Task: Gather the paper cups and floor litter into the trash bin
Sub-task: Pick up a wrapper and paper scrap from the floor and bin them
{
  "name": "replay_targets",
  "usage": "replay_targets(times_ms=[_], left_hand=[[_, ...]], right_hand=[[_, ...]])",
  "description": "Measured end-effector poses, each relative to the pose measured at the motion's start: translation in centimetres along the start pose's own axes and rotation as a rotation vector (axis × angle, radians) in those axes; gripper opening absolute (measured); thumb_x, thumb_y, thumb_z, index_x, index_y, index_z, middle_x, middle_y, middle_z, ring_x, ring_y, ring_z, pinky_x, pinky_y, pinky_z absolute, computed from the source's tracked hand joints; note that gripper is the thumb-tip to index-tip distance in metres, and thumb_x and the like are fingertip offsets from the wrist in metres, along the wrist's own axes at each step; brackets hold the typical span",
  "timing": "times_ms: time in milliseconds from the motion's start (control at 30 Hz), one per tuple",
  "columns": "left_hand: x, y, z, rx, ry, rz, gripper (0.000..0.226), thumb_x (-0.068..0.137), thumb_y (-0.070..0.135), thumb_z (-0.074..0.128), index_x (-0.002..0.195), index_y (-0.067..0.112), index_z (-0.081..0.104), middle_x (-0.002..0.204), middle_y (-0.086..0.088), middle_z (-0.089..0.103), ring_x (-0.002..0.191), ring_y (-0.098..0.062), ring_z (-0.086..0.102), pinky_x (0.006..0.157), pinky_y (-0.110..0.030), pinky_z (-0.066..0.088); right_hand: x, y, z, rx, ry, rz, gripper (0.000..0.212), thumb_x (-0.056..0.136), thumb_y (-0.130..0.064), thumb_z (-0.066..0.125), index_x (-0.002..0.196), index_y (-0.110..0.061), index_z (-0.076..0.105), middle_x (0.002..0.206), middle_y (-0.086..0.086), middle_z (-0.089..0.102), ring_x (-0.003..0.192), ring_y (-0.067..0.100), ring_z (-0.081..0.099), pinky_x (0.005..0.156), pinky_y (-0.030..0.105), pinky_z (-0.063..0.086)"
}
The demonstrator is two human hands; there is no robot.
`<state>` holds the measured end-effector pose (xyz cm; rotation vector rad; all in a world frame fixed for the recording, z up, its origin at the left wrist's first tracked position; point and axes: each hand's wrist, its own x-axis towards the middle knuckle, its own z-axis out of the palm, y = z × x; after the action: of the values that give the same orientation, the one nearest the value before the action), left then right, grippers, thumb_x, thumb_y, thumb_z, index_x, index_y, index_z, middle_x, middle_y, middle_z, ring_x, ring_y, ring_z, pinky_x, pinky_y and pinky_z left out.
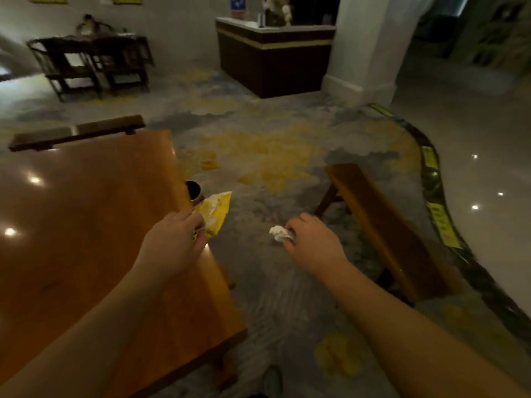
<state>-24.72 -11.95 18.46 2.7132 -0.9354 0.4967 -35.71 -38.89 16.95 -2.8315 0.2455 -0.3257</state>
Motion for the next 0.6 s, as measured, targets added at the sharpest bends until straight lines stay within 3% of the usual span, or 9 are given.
replay_targets(times_ms=[200, 267, 433, 600], left_hand=[[11.9, 7.4, 10.7, -0.125, 0.033, 0.051, 0.007, 0.082, 0.02, 0.068, 0.083, 0.019, 0.061, 0.078, 0.001, 0.057, 0.069, -0.019, 0.05, 0.053, -0.032, 0.04], [15.3, 9.2, 13.5, -0.154, 0.039, 0.046, 0.008, 0.081, 0.019, 0.068, 0.083, 0.019, 0.061, 0.08, -0.001, 0.059, 0.071, -0.023, 0.053, 0.054, -0.035, 0.045], [22.1, 12.1, 16.8, -0.213, -0.011, -0.012, 0.006, 0.08, 0.022, 0.065, 0.083, 0.02, 0.06, 0.083, -0.001, 0.061, 0.079, -0.028, 0.058, 0.061, -0.038, 0.05], [27.1, 12.1, 18.7, -0.189, -0.01, -0.046, 0.006, 0.08, 0.023, 0.065, 0.082, 0.021, 0.059, 0.082, 0.001, 0.061, 0.077, -0.025, 0.057, 0.058, -0.035, 0.048]], right_hand=[[7.0, 12.8, -1.2, -0.059, -0.06, 0.051, 0.022, 0.094, -0.03, 0.057, 0.112, -0.019, 0.06, 0.111, 0.004, 0.056, 0.106, 0.024, 0.051, 0.081, 0.039, 0.051], [9.7, 16.2, -1.9, -0.07, -0.086, 0.059, 0.023, 0.094, -0.029, 0.057, 0.114, -0.018, 0.06, 0.112, 0.005, 0.056, 0.106, 0.024, 0.052, 0.083, 0.04, 0.051], [15.5, 21.6, -2.8, -0.07, -0.117, 0.03, 0.024, 0.093, -0.031, 0.059, 0.113, -0.018, 0.061, 0.112, 0.003, 0.057, 0.104, 0.022, 0.053, 0.082, 0.04, 0.051], [21.6, 25.1, -1.9, -0.042, -0.112, -0.004, 0.022, 0.093, -0.032, 0.058, 0.111, -0.02, 0.061, 0.109, 0.001, 0.057, 0.099, 0.019, 0.052, 0.077, 0.032, 0.047]])
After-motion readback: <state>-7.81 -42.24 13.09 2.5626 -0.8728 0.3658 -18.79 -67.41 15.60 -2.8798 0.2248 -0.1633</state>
